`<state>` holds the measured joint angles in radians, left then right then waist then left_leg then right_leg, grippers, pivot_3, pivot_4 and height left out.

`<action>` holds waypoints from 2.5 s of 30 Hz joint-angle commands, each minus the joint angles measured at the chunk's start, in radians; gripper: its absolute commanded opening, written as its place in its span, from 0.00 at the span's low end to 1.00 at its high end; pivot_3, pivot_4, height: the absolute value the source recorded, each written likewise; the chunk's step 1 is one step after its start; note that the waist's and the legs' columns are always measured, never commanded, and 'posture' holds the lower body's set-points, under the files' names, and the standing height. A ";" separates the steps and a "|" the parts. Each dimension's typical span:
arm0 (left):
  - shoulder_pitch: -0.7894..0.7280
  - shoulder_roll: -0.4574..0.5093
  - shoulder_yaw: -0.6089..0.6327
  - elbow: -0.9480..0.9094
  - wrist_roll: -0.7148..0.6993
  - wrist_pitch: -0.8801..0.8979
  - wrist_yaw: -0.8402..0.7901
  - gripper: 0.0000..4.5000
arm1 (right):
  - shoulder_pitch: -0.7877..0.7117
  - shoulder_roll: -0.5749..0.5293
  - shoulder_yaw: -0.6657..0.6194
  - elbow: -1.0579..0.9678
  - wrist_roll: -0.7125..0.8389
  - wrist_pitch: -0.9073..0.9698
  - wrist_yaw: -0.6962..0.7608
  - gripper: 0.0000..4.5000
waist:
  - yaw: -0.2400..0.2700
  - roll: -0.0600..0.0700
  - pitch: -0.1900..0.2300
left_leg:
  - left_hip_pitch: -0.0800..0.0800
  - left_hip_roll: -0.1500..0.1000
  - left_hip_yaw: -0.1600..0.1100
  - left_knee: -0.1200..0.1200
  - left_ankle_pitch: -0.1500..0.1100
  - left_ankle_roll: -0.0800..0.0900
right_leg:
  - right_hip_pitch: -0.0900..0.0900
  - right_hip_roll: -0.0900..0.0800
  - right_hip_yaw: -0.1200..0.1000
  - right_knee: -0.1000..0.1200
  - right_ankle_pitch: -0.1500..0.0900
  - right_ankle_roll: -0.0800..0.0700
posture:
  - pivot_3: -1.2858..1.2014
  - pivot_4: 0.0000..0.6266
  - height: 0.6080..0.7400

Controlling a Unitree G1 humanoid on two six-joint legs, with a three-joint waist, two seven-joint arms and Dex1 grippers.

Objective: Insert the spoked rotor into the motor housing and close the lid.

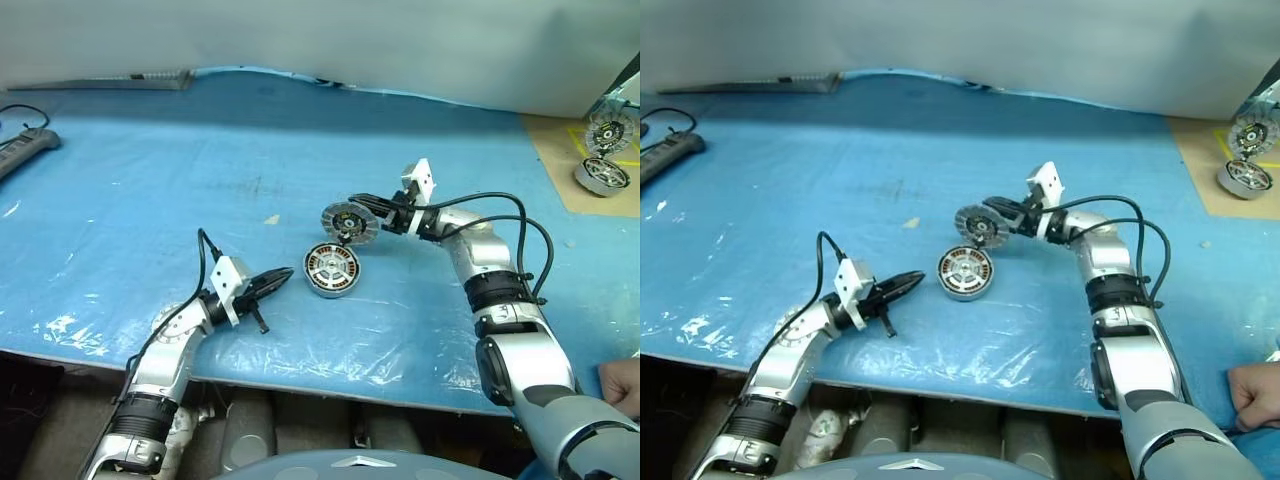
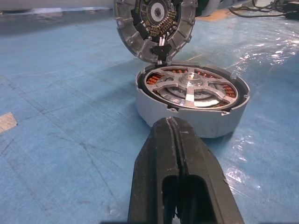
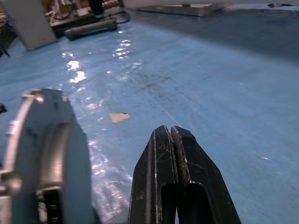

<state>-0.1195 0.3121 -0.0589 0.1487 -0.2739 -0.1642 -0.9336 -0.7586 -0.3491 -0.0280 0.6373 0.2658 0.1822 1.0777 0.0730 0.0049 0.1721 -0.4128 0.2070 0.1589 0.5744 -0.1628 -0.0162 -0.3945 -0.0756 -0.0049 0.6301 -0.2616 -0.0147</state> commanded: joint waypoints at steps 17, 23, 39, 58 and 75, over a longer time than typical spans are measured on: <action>0.039 0.044 -0.019 -0.188 -0.048 0.083 0.005 0.01 | 0.405 0.147 0.056 -0.632 0.145 0.297 -0.236 0.00 | -0.004 0.000 0.000 | 0.002 0.000 0.006 -0.003 0.000 -0.006 | -0.007 0.000 0.008 0.005 0.000 0.000 | 0.52 0.24 1.00; 0.056 0.074 -0.008 -0.212 -0.073 0.107 -0.008 0.01 | 0.441 0.172 0.088 -0.621 0.115 0.257 -0.287 0.00 | -0.004 0.000 0.000 | 0.003 0.000 0.006 -0.003 0.000 -0.007 | -0.006 0.000 0.009 0.004 -0.001 0.001 | 0.52 0.24 1.00; 0.058 0.067 -0.008 -0.193 -0.072 0.111 0.006 0.01 | 0.490 0.070 0.088 -0.752 0.153 0.249 -0.288 0.00 | -0.004 -0.001 -0.001 | 0.009 -0.001 0.008 -0.009 0.000 -0.007 | 0.003 0.000 0.010 -0.007 0.000 0.002 | 0.52 0.24 1.00; 0.052 0.081 0.010 -0.207 -0.102 0.140 0.003 0.01 | 0.759 -0.029 0.030 -0.923 0.079 0.112 -0.375 0.00 | -0.002 -0.001 -0.001 | 0.010 -0.001 0.008 -0.011 0.000 -0.007 | 0.003 0.000 0.009 -0.009 0.000 0.002 | 0.52 0.24 1.00; 0.054 0.088 0.006 -0.250 -0.103 0.180 0.021 0.01 | 0.736 -0.043 0.036 -0.911 0.096 0.174 -0.398 0.00 | -0.003 -0.001 -0.001 | 0.009 -0.001 0.008 -0.010 0.000 -0.007 | 0.003 0.000 0.009 -0.009 0.000 0.002 | 0.52 0.24 1.00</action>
<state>-0.0681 0.3899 -0.0673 -0.0613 -0.3666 0.0310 -0.9105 -0.0166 -0.3883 0.0138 -0.2512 0.3416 0.3516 0.6792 0.0704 0.0040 0.1712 -0.4034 0.2059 0.1664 0.5642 -0.1630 -0.0231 -0.3910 -0.0755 0.0035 0.6207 -0.2619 -0.0124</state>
